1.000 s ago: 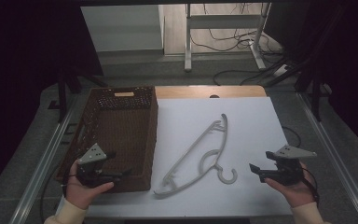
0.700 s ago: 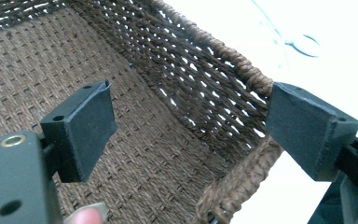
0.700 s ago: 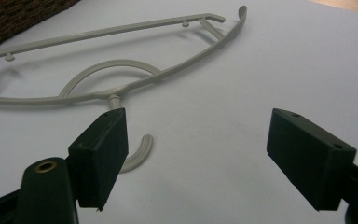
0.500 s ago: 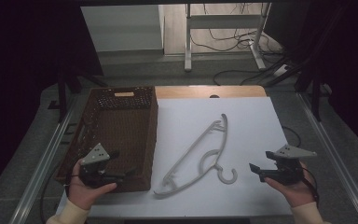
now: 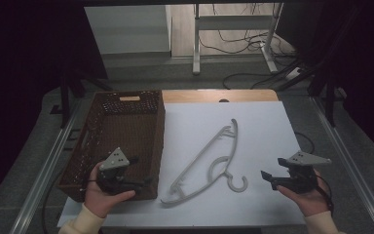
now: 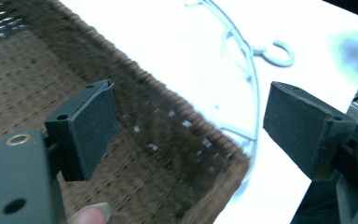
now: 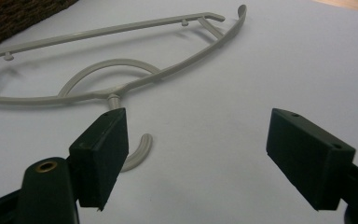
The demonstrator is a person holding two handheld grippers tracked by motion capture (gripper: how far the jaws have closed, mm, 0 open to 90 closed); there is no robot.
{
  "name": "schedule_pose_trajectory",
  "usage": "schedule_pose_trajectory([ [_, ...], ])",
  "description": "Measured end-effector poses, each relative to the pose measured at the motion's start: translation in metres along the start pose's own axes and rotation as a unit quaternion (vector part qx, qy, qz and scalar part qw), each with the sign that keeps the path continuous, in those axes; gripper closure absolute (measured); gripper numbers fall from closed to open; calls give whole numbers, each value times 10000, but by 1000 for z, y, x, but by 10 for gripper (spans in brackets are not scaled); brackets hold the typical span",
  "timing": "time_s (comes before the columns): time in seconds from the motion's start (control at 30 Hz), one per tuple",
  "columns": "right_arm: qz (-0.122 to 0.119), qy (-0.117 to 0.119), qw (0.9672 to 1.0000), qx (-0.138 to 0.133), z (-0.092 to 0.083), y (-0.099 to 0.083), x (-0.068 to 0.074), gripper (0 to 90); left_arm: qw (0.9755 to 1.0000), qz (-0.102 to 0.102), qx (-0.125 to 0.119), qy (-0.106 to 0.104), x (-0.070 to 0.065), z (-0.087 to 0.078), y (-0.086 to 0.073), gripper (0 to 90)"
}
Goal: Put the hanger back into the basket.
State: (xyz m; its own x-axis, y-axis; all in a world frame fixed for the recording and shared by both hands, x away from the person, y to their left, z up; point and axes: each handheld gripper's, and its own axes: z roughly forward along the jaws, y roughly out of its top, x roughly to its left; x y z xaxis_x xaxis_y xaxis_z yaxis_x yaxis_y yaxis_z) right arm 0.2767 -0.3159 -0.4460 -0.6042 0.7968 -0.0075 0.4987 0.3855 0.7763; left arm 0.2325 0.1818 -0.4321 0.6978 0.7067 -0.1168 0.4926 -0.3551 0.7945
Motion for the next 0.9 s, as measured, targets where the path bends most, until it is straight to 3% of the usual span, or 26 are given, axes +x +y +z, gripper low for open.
schedule_pose_trajectory([
  [0.27,-10,-15,10000,4,-1,0,0,214,9996,114,154,-206,-11,15,11,179],
  [0.9,-1,-27,10000,43,1,-1,-1,214,9984,269,345,-370,-23,40,22,183],
])
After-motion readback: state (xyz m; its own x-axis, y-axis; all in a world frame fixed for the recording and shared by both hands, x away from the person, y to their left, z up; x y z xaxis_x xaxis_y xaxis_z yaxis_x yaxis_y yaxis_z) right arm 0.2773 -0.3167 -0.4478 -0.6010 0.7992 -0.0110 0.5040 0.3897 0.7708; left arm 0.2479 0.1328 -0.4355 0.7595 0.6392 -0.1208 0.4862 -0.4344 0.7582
